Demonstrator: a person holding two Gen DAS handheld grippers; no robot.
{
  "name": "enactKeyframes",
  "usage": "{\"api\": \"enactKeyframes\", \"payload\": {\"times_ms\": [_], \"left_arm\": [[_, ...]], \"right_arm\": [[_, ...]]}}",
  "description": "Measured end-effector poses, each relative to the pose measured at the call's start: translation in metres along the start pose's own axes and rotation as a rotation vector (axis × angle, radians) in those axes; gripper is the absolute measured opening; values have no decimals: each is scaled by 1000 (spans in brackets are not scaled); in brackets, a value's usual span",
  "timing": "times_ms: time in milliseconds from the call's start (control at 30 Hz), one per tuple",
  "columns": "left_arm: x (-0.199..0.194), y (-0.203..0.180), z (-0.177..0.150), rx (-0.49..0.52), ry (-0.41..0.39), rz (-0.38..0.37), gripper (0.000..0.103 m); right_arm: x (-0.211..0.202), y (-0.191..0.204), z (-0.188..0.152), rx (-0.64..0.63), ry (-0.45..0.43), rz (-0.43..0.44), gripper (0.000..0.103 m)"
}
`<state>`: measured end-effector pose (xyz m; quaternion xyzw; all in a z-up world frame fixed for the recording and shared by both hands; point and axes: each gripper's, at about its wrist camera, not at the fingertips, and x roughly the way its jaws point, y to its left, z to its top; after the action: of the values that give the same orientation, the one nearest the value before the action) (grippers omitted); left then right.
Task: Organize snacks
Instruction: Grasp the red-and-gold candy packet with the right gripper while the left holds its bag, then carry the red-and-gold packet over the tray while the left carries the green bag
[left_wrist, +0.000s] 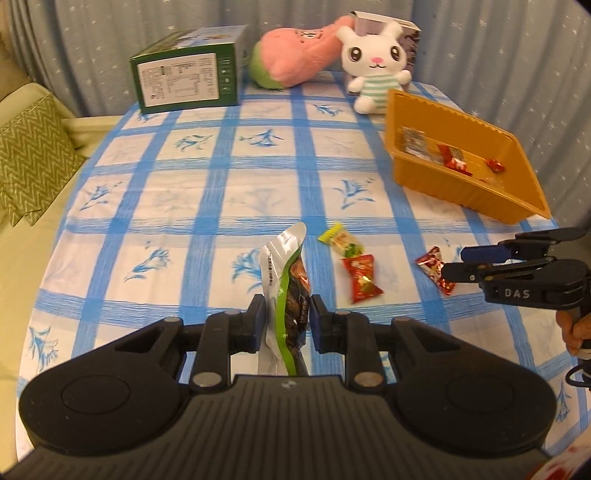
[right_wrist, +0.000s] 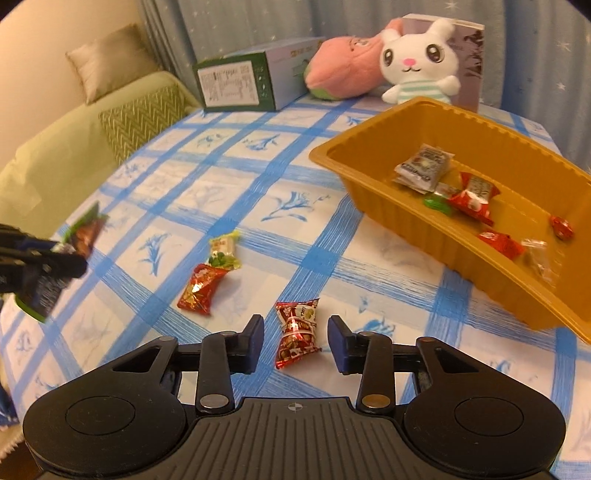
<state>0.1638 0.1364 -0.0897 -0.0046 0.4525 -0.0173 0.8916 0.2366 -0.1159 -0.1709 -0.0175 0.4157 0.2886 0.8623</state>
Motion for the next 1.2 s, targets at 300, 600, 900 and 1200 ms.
{"api": "enactKeyframes", "payload": {"times_ms": [300,600,900,1200], "left_arm": [[0,4,0,-6,3,7,23],[2,-4,6,19,-6,-12,23],[0,-18,23,70,-37,-45,23],[4,-54,55,170,-91,-114,23]], "right_arm": [[22,2,-1,-35,54,-36,33],[18,6,-2,-71,45,-40,21],[-17,-1,2,2,-13,-34,21],[-75,-35,3,159,-91,-71,21]]}}
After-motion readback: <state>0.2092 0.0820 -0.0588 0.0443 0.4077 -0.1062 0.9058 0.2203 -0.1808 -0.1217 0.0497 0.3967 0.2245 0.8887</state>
